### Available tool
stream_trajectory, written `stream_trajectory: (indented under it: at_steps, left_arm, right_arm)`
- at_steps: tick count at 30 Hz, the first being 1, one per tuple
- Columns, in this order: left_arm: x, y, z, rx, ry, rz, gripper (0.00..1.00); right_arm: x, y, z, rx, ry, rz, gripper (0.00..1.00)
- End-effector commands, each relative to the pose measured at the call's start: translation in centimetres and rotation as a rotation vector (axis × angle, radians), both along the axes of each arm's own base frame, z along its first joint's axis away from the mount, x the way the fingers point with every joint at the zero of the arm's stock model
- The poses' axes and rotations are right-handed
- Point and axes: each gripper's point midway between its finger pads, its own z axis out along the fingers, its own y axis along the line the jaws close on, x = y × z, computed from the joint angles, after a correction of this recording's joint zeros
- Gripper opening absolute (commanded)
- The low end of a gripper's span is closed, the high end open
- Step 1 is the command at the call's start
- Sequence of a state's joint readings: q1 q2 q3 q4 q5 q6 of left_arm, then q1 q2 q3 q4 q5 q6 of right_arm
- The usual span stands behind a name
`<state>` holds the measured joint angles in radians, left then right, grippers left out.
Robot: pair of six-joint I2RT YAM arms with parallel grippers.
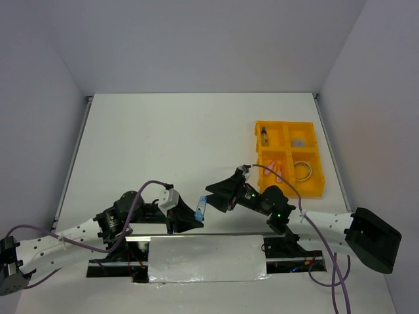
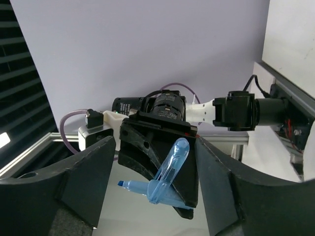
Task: Sort the stationery into containers
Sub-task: Close the pen cap on the pen.
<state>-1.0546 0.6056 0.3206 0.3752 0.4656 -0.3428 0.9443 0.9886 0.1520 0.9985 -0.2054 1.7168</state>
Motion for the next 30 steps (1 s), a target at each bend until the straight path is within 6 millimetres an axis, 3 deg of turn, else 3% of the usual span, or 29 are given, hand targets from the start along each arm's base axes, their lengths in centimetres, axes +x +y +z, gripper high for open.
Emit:
stream_trajectory:
  at_steps: [1,7,9,11,13,14,19,23,26,30]
  left_arm:
    - [-0.2,-0.1,2.0,-0.075,-0.071,-0.012,0.0]
    - [0.0,0.1,1.7,-0.064,-0.067,0.002,0.0]
    - [0.1,0.1,1.6,-0.056,-0.064,0.006,0.0]
    - [0.3,0.0,1.3,-0.047,-0.062,0.017,0.0]
    - [0.4,0.0,1.1,-0.04,-0.059,0.025,0.0]
    - [0.5,0.0,0.9,-0.036,-0.057,0.029,0.0]
    - [1.3,0.0,0.7,-0.018,-0.044,0.072,0.0]
    - [1.8,-0.1,0.9,-0.007,-0.027,0.099,0.0]
    - [2.1,-0.4,1.3,0.007,-0.001,0.111,0.0]
    - [2.3,-1.1,1.4,0.039,0.036,0.104,0.0]
  right_arm:
    - [-0.2,0.4,4.2,0.116,-0.065,0.006,0.71]
    - [0.0,0.7,4.2,0.105,-0.077,-0.006,0.49]
    - [0.0,0.9,4.6,0.1,-0.091,-0.006,0.38]
    - [0.0,1.0,5.0,0.097,-0.101,-0.003,0.21]
    - [-0.2,1.0,5.4,0.101,-0.111,0.0,0.16]
    - [-0.3,1.0,5.4,0.093,-0.112,0.003,0.09]
    - [-0.6,0.6,7.0,0.066,-0.184,-0.016,0.01]
    - [-0.6,0.7,7.1,-0.046,-0.286,-0.039,0.0]
    - [-0.8,1.1,9.9,-0.168,-0.559,-0.049,0.0]
    - [-0.9,0.9,11.5,-0.284,-0.781,-0.06,0.0]
